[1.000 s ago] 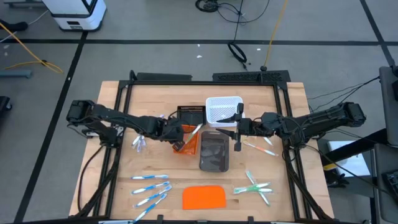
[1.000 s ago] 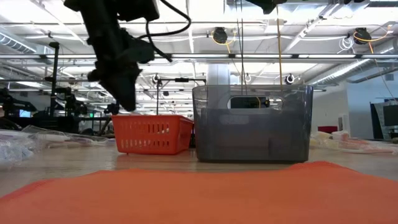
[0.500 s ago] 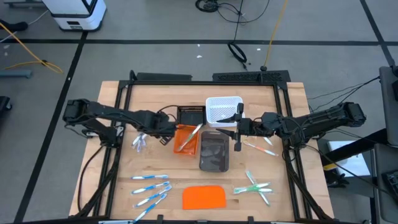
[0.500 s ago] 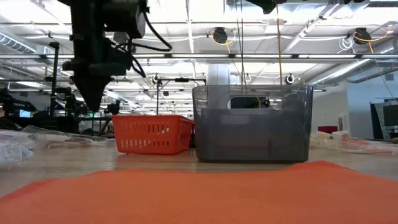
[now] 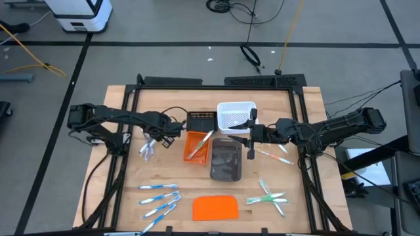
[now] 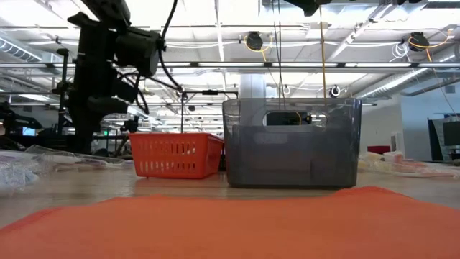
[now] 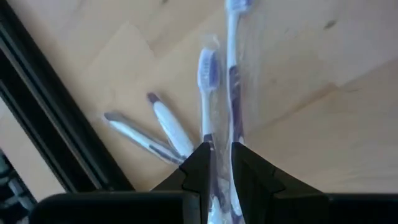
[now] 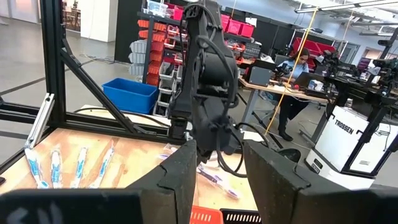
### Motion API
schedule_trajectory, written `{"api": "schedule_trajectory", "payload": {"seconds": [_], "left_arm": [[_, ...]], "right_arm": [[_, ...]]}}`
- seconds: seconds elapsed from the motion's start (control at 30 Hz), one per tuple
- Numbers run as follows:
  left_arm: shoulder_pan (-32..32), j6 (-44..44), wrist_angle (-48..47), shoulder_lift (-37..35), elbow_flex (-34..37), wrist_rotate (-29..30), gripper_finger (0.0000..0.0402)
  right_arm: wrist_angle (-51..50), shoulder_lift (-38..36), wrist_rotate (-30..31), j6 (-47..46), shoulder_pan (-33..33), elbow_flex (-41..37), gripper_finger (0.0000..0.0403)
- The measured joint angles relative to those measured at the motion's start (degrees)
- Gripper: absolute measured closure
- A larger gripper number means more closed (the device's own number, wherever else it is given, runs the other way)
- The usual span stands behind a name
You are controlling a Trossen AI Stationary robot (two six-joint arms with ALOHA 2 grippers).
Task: Pick & Place Toothbrushes
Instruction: Put the violet toothbrush into the transparent bin
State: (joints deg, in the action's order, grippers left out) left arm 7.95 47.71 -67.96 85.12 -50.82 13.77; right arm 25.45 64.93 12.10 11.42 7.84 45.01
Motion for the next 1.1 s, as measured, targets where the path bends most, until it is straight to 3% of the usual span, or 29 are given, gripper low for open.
{"api": "schedule_trajectory", "payload": {"seconds": [0.7,1.1], "left_arm": [[3.0,-4.6,8.2,0.0,2.8,-2.3,0.0334],[3.0,-6.3,9.8,3.4,2.8,-2.3,0.0334]], "right_arm": [[0.0,0.0,0.0,0.0,0.0,0.0,0.0277],[0.0,0.0,0.0,-0.2,0.0,0.0,0.0277]]}}
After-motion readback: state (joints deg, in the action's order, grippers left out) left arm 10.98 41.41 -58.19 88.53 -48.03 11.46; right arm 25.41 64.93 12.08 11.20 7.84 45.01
